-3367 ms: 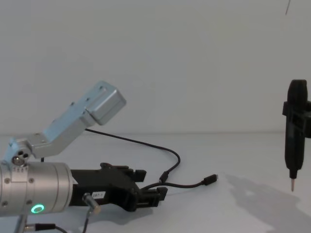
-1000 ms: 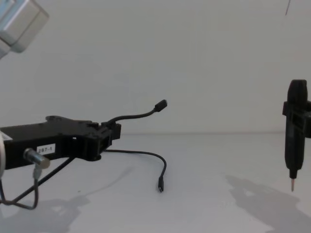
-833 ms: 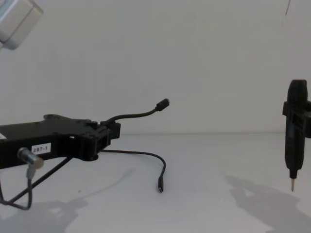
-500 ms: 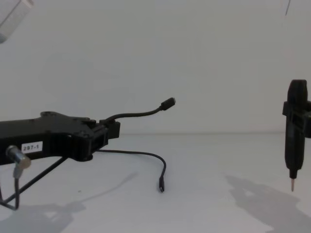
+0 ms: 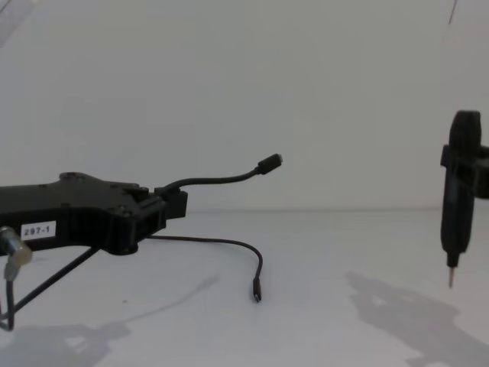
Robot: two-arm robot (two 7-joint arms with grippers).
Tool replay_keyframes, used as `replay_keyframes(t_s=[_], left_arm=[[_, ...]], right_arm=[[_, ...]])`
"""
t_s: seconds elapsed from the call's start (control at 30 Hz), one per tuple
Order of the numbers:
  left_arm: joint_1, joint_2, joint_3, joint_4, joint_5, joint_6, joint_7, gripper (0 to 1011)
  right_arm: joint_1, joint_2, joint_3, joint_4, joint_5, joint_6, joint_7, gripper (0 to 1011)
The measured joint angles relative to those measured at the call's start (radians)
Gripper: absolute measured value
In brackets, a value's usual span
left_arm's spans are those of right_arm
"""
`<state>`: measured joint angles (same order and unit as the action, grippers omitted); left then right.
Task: Pick up the data cable with the one hand.
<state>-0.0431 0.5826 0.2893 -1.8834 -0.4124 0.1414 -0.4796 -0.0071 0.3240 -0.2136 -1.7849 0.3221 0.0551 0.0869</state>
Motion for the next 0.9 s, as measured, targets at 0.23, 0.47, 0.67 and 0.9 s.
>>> replay_keyframes(t_s=[0.23,0.47,0.67,0.9], left_arm=[[0.000,0.006,-0.001,-0.001,-0.004,-0.001,-0.007,42],[0.000,0.010,-0.001,-0.002,-0.006,-0.002,-0.012,42],[0.000,0.012,-0.002,-0.003,-0.007,-0.003,-0.014,42],[0.000,0.013,-0.002,-0.003,-0.008,-0.003,-0.015,42]], right_arm=[[0.023,-0.025,0.011,-0.021,0.058,0.037,0.024,279],[0.065,-0.060,0.008,-0.029,0.124,0.076,0.050,279],[0.108,-0.081,-0.010,-0.010,0.162,0.077,0.091,279],[0.156,-0.094,-0.032,0.029,0.193,0.052,0.152,279]])
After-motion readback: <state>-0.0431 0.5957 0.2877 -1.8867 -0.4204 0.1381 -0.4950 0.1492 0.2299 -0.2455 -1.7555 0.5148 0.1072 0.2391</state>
